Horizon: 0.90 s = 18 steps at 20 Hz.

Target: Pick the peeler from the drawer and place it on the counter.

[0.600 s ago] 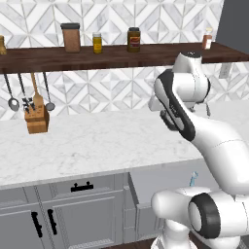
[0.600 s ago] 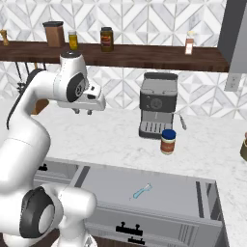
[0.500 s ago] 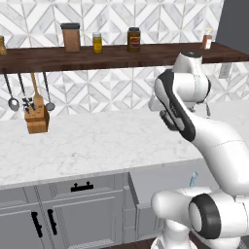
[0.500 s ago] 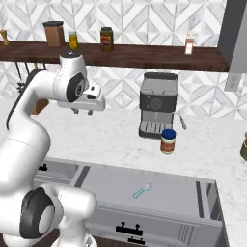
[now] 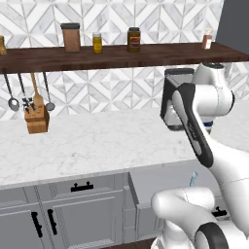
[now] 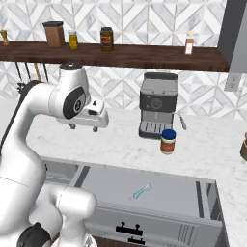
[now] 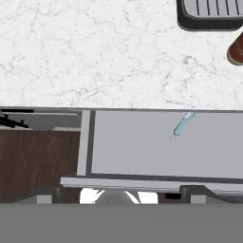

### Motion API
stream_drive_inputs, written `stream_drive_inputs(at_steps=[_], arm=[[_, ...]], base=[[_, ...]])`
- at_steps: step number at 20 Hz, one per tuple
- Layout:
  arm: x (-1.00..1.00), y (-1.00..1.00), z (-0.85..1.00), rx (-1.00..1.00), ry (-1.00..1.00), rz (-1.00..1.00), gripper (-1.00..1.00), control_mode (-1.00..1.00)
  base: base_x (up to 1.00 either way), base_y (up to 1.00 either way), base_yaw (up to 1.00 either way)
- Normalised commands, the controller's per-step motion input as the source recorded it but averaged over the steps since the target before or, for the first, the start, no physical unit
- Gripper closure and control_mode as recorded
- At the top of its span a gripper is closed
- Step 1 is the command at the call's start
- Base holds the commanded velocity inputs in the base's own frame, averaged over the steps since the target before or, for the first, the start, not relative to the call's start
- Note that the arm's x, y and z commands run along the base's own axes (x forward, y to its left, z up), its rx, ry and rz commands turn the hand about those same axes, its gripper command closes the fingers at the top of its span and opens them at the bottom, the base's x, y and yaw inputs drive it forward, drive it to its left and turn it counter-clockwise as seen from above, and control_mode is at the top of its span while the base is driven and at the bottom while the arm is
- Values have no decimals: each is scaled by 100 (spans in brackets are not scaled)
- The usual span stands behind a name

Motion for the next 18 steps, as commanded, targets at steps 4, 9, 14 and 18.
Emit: stream_drive_inputs(at_steps=[4, 9, 14, 18], arm=[[0, -98, -73, 4, 7, 0, -100, -100], [17, -75, -81, 2, 15, 0, -100, -100], [19, -58, -83, 0, 19, -4, -100, -100], [0, -59, -93, 0, 0, -3, -100, -100]], base=[[0, 0, 0], [0, 0, 0], [0, 0, 0], [0, 0, 0]])
